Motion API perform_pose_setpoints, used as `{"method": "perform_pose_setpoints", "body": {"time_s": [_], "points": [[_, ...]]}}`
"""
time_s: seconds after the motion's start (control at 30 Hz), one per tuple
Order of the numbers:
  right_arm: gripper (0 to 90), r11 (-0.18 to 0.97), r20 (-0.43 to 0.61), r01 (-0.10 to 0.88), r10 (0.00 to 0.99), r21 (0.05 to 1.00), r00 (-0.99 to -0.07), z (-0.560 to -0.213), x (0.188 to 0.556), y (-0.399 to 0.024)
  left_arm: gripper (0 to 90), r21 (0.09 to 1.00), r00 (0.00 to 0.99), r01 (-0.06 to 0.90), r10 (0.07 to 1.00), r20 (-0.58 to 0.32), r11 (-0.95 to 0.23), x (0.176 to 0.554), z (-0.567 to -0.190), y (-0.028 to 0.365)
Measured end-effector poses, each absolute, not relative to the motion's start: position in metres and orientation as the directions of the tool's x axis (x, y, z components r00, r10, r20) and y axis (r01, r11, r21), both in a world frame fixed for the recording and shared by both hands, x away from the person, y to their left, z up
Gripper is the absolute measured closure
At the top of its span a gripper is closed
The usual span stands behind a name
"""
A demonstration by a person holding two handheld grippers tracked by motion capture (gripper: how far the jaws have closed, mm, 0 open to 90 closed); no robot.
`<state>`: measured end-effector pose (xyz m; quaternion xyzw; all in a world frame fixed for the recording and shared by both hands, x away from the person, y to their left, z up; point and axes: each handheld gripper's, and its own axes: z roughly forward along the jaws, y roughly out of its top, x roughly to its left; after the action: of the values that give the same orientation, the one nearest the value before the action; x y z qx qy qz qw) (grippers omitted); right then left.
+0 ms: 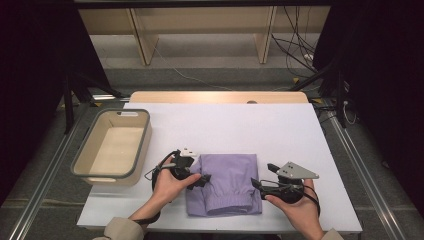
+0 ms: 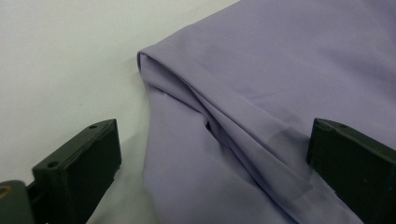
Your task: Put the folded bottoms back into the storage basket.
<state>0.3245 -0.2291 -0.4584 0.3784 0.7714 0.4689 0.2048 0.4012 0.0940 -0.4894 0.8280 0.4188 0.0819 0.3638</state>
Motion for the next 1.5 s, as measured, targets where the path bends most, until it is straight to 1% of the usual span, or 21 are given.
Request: {"method": "perform_pose_setpoints", "body": {"time_s": [0.23, 0.3, 0.4, 0.43, 0.5, 0.57, 0.67, 0.73, 0.97, 1.0, 1.03, 1.07, 1.1, 1.2, 1.23, 1.27, 1.37, 1.4, 1.43, 1.47, 1.5], "points": [[22.7, 0.277, 0.039, 0.396, 0.776, 0.875, -0.63, -0.459, 0.323, -0.23, 2.9, 0.658, 0.627, 0.638, 0.765, -0.144, -0.399, 0.404, -0.492, 0.089], [22.6, 0.278, 0.038, 0.394, 0.775, 0.876, -0.631, -0.459, 0.323, -0.23, 3.0, 0.655, 0.62, 0.637, 0.775, -0.122, -0.407, 0.403, -0.493, 0.086], [22.7, 0.278, 0.038, 0.395, 0.776, 0.875, -0.63, -0.459, 0.322, -0.229, 5.1, 0.649, 0.613, 0.628, 0.787, -0.074, -0.428, 0.4, -0.493, 0.079], [22.6, 0.28, 0.038, 0.396, 0.775, 0.875, -0.631, -0.459, 0.323, -0.229, 7.0, 0.643, 0.613, 0.625, 0.788, -0.055, -0.442, 0.399, -0.493, 0.077], [22.7, 0.28, 0.037, 0.396, 0.775, 0.874, -0.631, -0.46, 0.323, -0.229, 7.6, 0.639, 0.599, 0.635, 0.799, -0.052, -0.434, 0.397, -0.492, 0.074], [22.7, 0.282, 0.037, 0.397, 0.775, 0.874, -0.631, -0.46, 0.323, -0.229, 10.7, 0.633, 0.589, 0.643, 0.806, -0.05, -0.431, 0.397, -0.49, 0.072], [22.8, 0.281, 0.039, 0.398, 0.774, 0.873, -0.632, -0.46, 0.323, -0.229, 18.6, 0.627, 0.587, 0.646, 0.809, -0.041, -0.436, 0.396, -0.489, 0.07], [22.8, 0.28, 0.04, 0.398, 0.773, 0.874, -0.633, -0.46, 0.323, -0.229, 19.9, 0.625, 0.586, 0.647, 0.81, -0.041, -0.436, 0.395, -0.488, 0.069], [23.0, 0.288, 0.038, 0.402, 0.772, 0.869, -0.635, -0.46, 0.323, -0.228, 40.5, 0.635, 0.588, 0.64, 0.808, -0.043, -0.432, 0.391, -0.485, 0.067], [23.0, 0.288, 0.039, 0.403, 0.771, 0.869, -0.636, -0.46, 0.323, -0.228, 45.2, 0.634, 0.589, 0.64, 0.807, -0.041, -0.435, 0.391, -0.485, 0.067], [23.0, 0.288, 0.039, 0.403, 0.771, 0.869, -0.636, -0.46, 0.323, -0.228, 45.2, 0.634, 0.591, 0.638, 0.806, -0.039, -0.437, 0.392, -0.484, 0.068], [23.1, 0.289, 0.039, 0.402, 0.77, 0.869, -0.637, -0.46, 0.323, -0.228, 49.0, 0.637, 0.597, 0.638, 0.8, -0.054, -0.433, 0.392, -0.484, 0.068], [23.2, 0.289, 0.039, 0.403, 0.77, 0.868, -0.637, -0.46, 0.323, -0.228, 56.7, 0.639, 0.59, 0.641, 0.805, -0.058, -0.425, 0.391, -0.484, 0.068], [23.2, 0.289, 0.042, 0.408, 0.771, 0.866, -0.635, -0.461, 0.323, -0.228, 58.9, 0.638, 0.585, 0.644, 0.809, -0.055, -0.422, 0.392, -0.484, 0.067], [23.2, 0.289, 0.042, 0.409, 0.771, 0.866, -0.635, -0.461, 0.323, -0.228, 60.7, 0.638, 0.579, 0.648, 0.813, -0.058, -0.416, 0.392, -0.484, 0.068], [23.3, 0.288, 0.043, 0.41, 0.772, 0.865, -0.634, -0.461, 0.323, -0.228, 65.7, 0.639, 0.577, 0.647, 0.814, -0.057, -0.415, 0.392, -0.484, 0.069], [23.3, 0.288, 0.044, 0.41, 0.772, 0.865, -0.635, -0.461, 0.323, -0.228, 68.4, 0.643, 0.568, 0.653, 0.82, -0.068, -0.399, 0.393, -0.484, 0.071], [23.4, 0.289, 0.044, 0.411, 0.771, 0.865, -0.635, -0.461, 0.323, -0.228, 72.2, 0.648, 0.567, 0.652, 0.821, -0.071, -0.395, 0.392, -0.484, 0.071], [23.4, 0.289, 0.044, 0.411, 0.771, 0.865, -0.635, -0.461, 0.323, -0.228, 72.2, 0.652, 0.575, 0.649, 0.814, -0.08, -0.393, 0.392, -0.485, 0.071], [23.4, 0.289, 0.044, 0.411, 0.771, 0.864, -0.635, -0.461, 0.323, -0.228, 75.9, 0.656, 0.575, 0.644, 0.815, -0.075, -0.394, 0.391, -0.485, 0.07], [23.4, 0.288, 0.046, 0.412, 0.771, 0.865, -0.635, -0.461, 0.323, -0.228, 76.8, 0.657, 0.578, 0.639, 0.813, -0.067, -0.4, 0.39, -0.485, 0.07]]}}
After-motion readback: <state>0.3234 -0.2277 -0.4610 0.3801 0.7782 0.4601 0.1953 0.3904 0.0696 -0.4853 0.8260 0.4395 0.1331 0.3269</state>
